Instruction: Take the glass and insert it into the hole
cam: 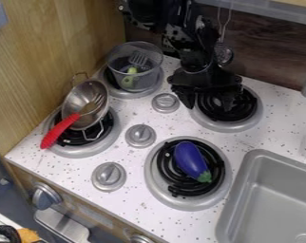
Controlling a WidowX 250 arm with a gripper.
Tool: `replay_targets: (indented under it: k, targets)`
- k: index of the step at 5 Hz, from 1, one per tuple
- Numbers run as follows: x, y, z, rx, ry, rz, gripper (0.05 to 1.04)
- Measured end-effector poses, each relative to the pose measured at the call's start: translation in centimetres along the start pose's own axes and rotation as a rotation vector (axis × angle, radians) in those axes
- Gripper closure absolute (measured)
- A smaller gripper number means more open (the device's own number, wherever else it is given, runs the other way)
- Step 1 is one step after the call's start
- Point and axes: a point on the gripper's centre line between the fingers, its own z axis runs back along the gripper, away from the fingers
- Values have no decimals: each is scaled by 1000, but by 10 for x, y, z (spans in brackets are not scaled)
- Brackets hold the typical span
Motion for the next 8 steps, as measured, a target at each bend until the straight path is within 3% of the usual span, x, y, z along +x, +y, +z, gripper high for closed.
replay_targets:
  k: [1,2,3,4,6,7,8]
  targets:
    - [-11,1,-9,-6,39,-16,84]
    - [-9,29,-8,-102,12,-158,84]
    - [-10,40,-10,-133,42,-154,84]
    - [1,42,-4,-155,44,-298,84]
    - [24,48,7,-132,152,-668,84]
    - [32,56,7,-106,145,-777,84]
    - [39,67,5,-71,148,-805,84]
